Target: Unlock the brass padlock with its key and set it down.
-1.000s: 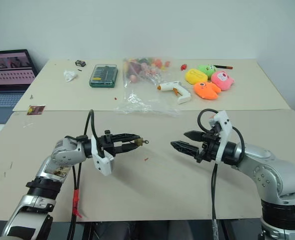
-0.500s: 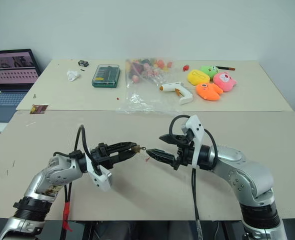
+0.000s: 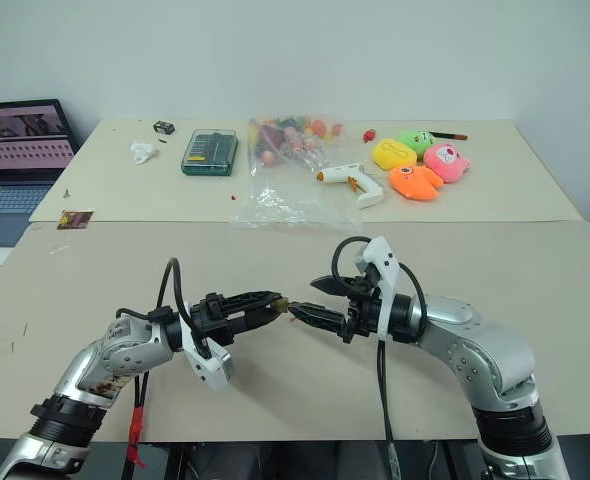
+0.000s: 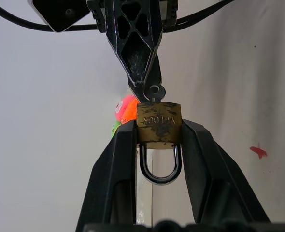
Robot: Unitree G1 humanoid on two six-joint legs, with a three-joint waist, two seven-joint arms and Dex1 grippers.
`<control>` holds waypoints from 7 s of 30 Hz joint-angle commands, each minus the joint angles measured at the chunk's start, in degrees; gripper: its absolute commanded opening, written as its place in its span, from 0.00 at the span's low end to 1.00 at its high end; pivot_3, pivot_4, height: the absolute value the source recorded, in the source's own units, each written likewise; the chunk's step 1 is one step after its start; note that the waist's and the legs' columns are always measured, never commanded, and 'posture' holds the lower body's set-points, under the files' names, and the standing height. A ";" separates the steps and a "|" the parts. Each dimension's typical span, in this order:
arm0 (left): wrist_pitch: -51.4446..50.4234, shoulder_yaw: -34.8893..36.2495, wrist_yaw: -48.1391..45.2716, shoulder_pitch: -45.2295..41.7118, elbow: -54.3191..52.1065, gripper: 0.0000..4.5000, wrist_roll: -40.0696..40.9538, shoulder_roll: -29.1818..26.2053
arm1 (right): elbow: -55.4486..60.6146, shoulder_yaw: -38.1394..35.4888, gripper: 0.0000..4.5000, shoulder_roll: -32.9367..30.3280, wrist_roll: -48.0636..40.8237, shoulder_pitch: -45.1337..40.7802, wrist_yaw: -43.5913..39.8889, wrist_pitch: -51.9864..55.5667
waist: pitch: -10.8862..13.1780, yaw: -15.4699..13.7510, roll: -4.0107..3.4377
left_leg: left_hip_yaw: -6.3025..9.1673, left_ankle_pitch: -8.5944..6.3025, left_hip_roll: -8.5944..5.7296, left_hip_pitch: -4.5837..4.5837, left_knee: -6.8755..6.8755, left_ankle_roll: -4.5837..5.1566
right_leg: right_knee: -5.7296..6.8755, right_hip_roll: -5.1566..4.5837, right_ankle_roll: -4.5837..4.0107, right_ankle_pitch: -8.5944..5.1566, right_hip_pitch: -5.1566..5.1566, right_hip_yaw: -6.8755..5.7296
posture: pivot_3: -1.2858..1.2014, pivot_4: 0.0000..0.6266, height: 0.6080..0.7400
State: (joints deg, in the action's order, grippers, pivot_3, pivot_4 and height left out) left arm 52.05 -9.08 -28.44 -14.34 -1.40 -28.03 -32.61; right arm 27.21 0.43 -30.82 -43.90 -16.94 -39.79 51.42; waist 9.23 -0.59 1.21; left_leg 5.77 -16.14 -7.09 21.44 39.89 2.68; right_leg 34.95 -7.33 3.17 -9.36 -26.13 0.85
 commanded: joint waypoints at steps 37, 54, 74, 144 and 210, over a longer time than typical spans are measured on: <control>4.76 -1.14 18.81 -11.02 -1.28 0.18 -18.00 0.45 | -2.74 -8.01 0.01 8.63 -24.43 -4.02 15.31 15.93 | 0.00 0.06 0.00 | -0.01 0.01 0.02 -0.01 -0.06 -0.02 | -0.03 0.00 0.00 0.00 0.00 0.01 | 0.52 0.24 1.00; -4.08 -6.21 8.91 -8.10 -0.73 0.18 -3.27 -1.47 | 4.63 4.57 0.26 -17.08 1.96 1.07 -5.71 -4.60 | -0.01 0.12 -0.02 | -0.16 -0.01 0.00 -0.04 -0.04 0.03 | -0.01 -0.05 0.06 -0.04 -0.01 -0.08 | 0.52 0.24 1.00; -3.27 -7.74 2.94 -8.01 -0.53 0.18 1.65 -3.48 | -1.62 2.88 0.55 -8.92 6.21 -3.14 -8.76 -11.90 | 0.00 -0.04 -0.01 | -0.20 -0.02 0.03 -0.07 -0.05 0.02 | -0.05 -0.08 0.04 -0.03 0.00 -0.07 | 0.52 0.24 1.00; -0.59 -7.61 6.54 -5.79 1.10 0.18 -1.93 -3.27 | 0.81 2.59 0.00 -6.78 0.44 -0.80 -7.20 -3.06 | 0.00 -0.07 -0.01 | -0.21 -0.02 0.02 -0.07 -0.05 0.03 | -0.05 -0.09 0.04 -0.03 -0.01 -0.07 | 0.52 0.24 1.00; -5.75 -7.90 4.87 -4.77 2.34 0.18 3.50 -1.12 | -4.38 4.28 0.55 -4.50 -0.17 -3.64 -2.22 -1.97 | -0.01 0.00 -0.02 | -0.22 -0.04 0.02 -0.08 -0.06 0.06 | -0.03 -0.09 0.03 -0.02 -0.01 -0.07 | 0.52 0.24 1.00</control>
State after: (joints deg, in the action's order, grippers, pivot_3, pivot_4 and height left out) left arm 44.69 -18.45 -25.22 -19.11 1.38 -23.82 -33.58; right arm 22.76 5.06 -35.47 -45.06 -19.39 -41.10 51.66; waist 9.23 -0.59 1.19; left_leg 5.56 -16.18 -7.07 21.36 39.83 2.73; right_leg 34.92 -7.42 3.19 -9.38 -26.14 0.78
